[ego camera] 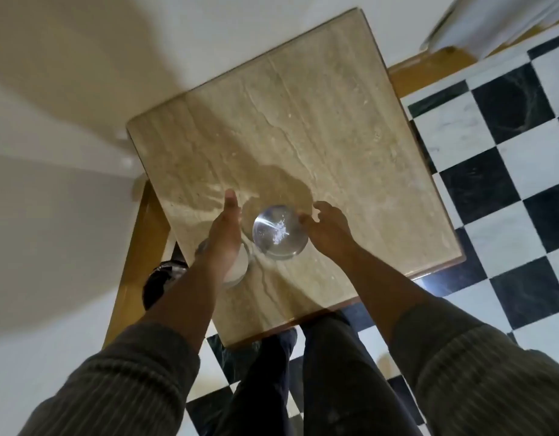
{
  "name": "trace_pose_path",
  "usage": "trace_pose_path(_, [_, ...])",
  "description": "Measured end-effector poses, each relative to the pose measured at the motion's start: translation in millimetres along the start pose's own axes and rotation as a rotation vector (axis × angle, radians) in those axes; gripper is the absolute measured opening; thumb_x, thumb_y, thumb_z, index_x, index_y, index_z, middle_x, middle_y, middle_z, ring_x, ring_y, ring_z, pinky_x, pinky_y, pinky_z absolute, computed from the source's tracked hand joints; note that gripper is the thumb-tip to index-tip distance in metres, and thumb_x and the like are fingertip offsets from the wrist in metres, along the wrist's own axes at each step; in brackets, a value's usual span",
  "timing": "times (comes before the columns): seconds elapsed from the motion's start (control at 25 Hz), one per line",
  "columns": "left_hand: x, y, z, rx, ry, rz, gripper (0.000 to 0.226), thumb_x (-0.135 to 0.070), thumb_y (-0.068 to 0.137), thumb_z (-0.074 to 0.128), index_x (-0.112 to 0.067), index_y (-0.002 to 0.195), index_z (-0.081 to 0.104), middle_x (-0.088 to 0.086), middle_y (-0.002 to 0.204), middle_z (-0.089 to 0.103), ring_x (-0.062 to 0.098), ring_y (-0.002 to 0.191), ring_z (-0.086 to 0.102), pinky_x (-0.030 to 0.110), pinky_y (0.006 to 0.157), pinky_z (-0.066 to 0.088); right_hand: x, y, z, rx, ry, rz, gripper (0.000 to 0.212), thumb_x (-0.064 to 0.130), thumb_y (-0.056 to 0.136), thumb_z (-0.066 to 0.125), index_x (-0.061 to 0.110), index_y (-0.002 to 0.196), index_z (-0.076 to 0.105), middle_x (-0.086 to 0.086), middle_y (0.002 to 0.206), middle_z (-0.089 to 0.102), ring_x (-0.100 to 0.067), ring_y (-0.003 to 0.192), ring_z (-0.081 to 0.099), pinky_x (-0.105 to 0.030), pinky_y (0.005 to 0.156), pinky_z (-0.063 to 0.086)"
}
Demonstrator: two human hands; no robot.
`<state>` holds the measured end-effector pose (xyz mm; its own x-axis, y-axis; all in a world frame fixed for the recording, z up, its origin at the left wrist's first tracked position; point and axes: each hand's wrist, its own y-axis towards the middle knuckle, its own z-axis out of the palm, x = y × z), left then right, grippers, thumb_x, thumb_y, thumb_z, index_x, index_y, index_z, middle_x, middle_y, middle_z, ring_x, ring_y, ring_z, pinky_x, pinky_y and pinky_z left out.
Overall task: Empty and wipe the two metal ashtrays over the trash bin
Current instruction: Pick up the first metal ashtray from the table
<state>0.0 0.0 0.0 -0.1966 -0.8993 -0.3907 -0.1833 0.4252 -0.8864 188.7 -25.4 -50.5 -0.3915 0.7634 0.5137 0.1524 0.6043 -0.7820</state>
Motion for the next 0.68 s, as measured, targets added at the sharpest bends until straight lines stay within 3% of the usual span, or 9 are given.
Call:
trace_pose_path(0.12, [1.5, 15.8, 22.7, -0.033, 0.042, 0.053, 0.079, -0.066, 0.097, 0.024, -0.008, 0.146, 0.047, 0.012, 0.153, 0.049, 0.026, 0.137, 0.049, 0.038, 0.114, 0.036, -10.3, 9.1, 7.8, -0.017, -0.157, 0.002, 0.037, 0.026, 0.088, 0.063, 0.011, 0.121, 0.060, -0.014, 0.120, 0.062, -0.024, 0.092, 0.058, -0.029, 0.071, 0.042])
trace_pose_path(0.16, [0.4, 17.1, 28.6, -0.041, 0.079, 0.068, 0.074, -0.060, 0.100, 0.025, -0.005, 0.142, 0.051, 0.013, 0.148, 0.053, 0.024, 0.127, 0.055, 0.031, 0.102, 0.043, -14.0, 9.8, 11.8, -0.002, -0.189, 0.005, 0.031, 0.019, 0.088, 0.060, 0.010, 0.118, 0.061, -0.015, 0.117, 0.063, -0.028, 0.092, 0.061, -0.029, 0.069, 0.043])
trace_pose_path(0.24, [2.9, 24.7, 37.4, -0.065, 0.126, 0.097, 0.066, -0.054, 0.102, 0.029, -0.004, 0.136, 0.056, 0.014, 0.140, 0.058, 0.019, 0.114, 0.057, 0.023, 0.081, 0.042, -17.1, 11.0, 19.6, 0.016, -0.186, -0.007, 0.031, 0.008, 0.089, 0.052, 0.009, 0.118, 0.061, -0.017, 0.112, 0.064, -0.032, 0.091, 0.064, -0.033, 0.066, 0.049])
trace_pose_path(0.36, [5.8, 24.7, 38.5, -0.011, 0.081, 0.088, 0.053, -0.050, 0.102, 0.032, -0.010, 0.112, 0.067, 0.016, 0.116, 0.068, 0.030, 0.104, 0.064, 0.033, 0.078, 0.048, -13.3, 8.0, 25.3, -0.002, -0.189, -0.023, 0.034, 0.005, 0.087, 0.052, 0.008, 0.121, 0.057, -0.015, 0.110, 0.063, -0.030, 0.088, 0.063, -0.038, 0.068, 0.056])
trace_pose_path(0.44, [4.6, 19.3, 37.2, -0.009, 0.014, 0.073, 0.041, -0.048, 0.101, 0.035, -0.020, 0.093, 0.065, 0.005, 0.096, 0.068, 0.025, 0.092, 0.064, 0.034, 0.073, 0.047, -12.1, 5.5, 27.7, -0.032, -0.240, -0.033, 0.035, 0.004, 0.088, 0.051, 0.008, 0.122, 0.055, -0.016, 0.112, 0.061, -0.031, 0.091, 0.063, -0.039, 0.071, 0.057])
trace_pose_path(0.56, [4.1, 7.0, 29.3, 0.005, -0.074, 0.077, 0.042, -0.049, 0.099, 0.037, -0.020, 0.106, 0.065, -0.005, 0.096, 0.068, 0.014, 0.093, 0.063, 0.036, 0.080, 0.049, -6.3, -1.5, 29.7, -0.076, -0.336, -0.053, 0.026, 0.005, 0.089, 0.053, 0.007, 0.115, 0.055, -0.016, 0.111, 0.059, -0.031, 0.092, 0.063, -0.036, 0.068, 0.053])
trace_pose_path(0.68, [6.2, -12.2, 4.4, -0.015, -0.105, 0.102, 0.041, -0.049, 0.097, 0.038, -0.021, 0.099, 0.067, -0.004, 0.095, 0.070, 0.013, 0.089, 0.064, 0.037, 0.081, 0.053, 10.8, -19.0, 36.8, -0.090, -0.271, -0.073, 0.017, 0.012, 0.088, 0.057, 0.009, 0.104, 0.055, -0.013, 0.103, 0.061, -0.029, 0.084, 0.063, -0.033, 0.058, 0.047])
